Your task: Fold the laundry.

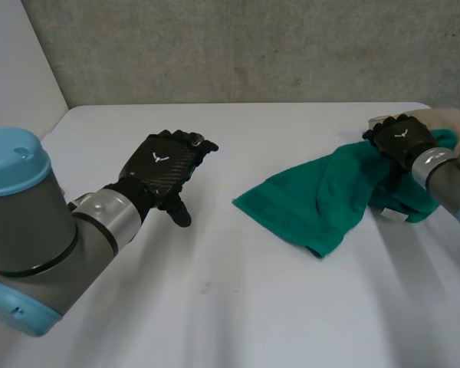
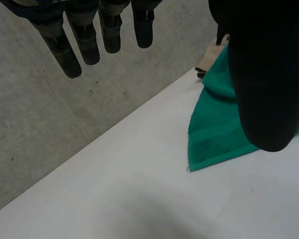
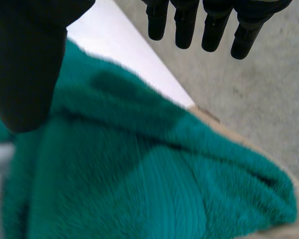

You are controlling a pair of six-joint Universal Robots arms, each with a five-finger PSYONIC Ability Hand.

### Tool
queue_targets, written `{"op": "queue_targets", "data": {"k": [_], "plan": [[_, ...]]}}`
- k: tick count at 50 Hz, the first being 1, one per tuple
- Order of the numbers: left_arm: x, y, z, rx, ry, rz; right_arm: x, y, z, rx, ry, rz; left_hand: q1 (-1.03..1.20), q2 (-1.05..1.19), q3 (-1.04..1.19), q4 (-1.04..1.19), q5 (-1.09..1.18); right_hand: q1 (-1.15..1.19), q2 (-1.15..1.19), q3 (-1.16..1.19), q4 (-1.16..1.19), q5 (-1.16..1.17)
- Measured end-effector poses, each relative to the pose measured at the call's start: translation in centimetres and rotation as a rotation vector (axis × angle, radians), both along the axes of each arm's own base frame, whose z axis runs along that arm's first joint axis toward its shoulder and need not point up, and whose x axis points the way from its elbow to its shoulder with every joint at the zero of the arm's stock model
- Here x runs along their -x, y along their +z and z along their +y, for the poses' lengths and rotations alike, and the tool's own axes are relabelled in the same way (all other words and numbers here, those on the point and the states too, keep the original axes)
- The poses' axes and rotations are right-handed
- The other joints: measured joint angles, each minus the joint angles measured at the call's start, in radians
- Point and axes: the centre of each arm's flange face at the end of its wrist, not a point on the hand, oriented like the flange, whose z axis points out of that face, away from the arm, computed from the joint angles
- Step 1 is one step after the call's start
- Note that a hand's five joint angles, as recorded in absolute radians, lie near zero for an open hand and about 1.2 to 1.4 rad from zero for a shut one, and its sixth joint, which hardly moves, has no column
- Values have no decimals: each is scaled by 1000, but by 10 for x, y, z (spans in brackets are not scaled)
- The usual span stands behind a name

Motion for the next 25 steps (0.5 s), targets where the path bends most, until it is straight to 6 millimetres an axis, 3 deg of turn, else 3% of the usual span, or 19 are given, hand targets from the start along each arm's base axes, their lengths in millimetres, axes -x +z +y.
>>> {"op": "queue_targets", "data": {"k": [5, 7, 8, 11, 19, 22, 25], "plan": [[-4, 5, 10, 4, -2, 22, 1, -28, -23, 3, -42, 83, 0, 0, 0, 0, 0, 403, 413, 411, 387, 377], [-7, 7, 12, 9, 0, 28, -2, -31, -25, 12, -38, 105, 0, 0, 0, 0, 0, 769, 824, 810, 807, 785], [-8, 8, 13, 13, 3, 31, -5, -29, -24, 18, -30, 105, 0, 0, 0, 0, 0, 831, 926, 917, 911, 877], [-12, 10, 13, 21, 12, 37, -18, -11, -15, 55, 8, 71, 0, 0, 0, 0, 0, 831, 949, 964, 975, 898], [-25, 22, 1, 60, 69, 59, -58, 92, 50, 269, 169, -187, 0, 0, 0, 0, 0, 831, 949, 972, 981, 899], [-31, 28, -4, 71, 92, 72, -70, 111, 80, 280, 225, -249, 0, 0, 0, 0, 0, 831, 949, 972, 982, 908], [-37, 33, -9, 79, 120, 92, -81, 117, 114, 245, 279, -274, 0, 0, 0, 0, 0, 831, 949, 972, 983, 913]]}}
